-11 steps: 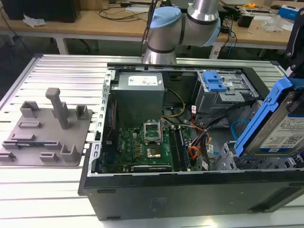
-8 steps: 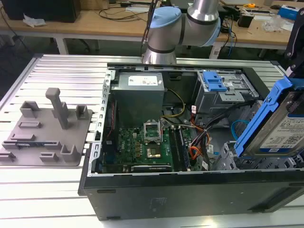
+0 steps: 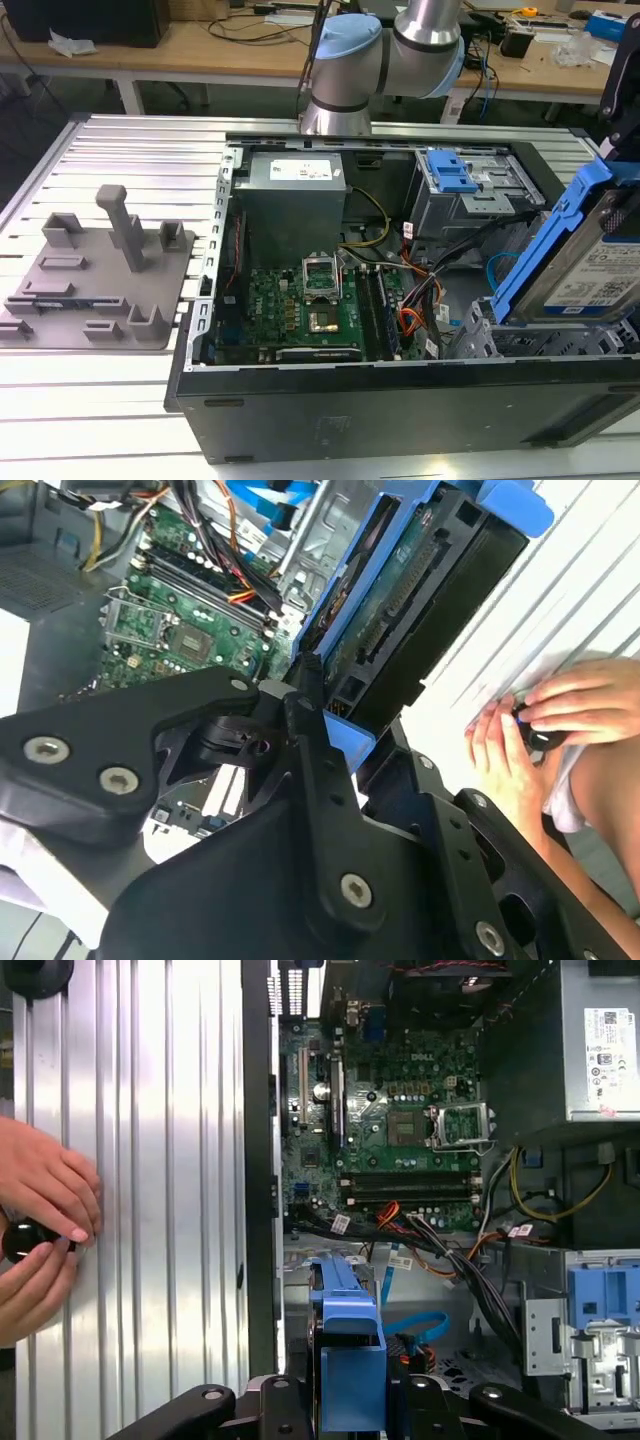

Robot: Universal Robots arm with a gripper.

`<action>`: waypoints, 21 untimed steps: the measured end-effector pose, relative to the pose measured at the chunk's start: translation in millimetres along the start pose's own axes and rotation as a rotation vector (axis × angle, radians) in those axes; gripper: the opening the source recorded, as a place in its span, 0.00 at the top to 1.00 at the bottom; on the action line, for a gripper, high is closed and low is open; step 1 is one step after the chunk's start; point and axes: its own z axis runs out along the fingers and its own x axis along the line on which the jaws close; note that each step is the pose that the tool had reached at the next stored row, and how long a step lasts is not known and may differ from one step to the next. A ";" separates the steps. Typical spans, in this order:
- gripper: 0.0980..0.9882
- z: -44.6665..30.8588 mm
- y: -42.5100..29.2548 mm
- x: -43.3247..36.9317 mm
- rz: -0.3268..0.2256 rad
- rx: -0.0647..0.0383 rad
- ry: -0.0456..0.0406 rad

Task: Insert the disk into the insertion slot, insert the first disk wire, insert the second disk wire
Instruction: 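Insert the disk into the insertion slot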

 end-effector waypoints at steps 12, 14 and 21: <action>0.70 0.5 0.0 0.2 -0.002 0.012 -0.0240; 0.70 0.5 0.0 0.2 -0.002 0.012 -0.0240; 0.70 0.7 -2.6 -0.5 -0.002 0.011 -0.0240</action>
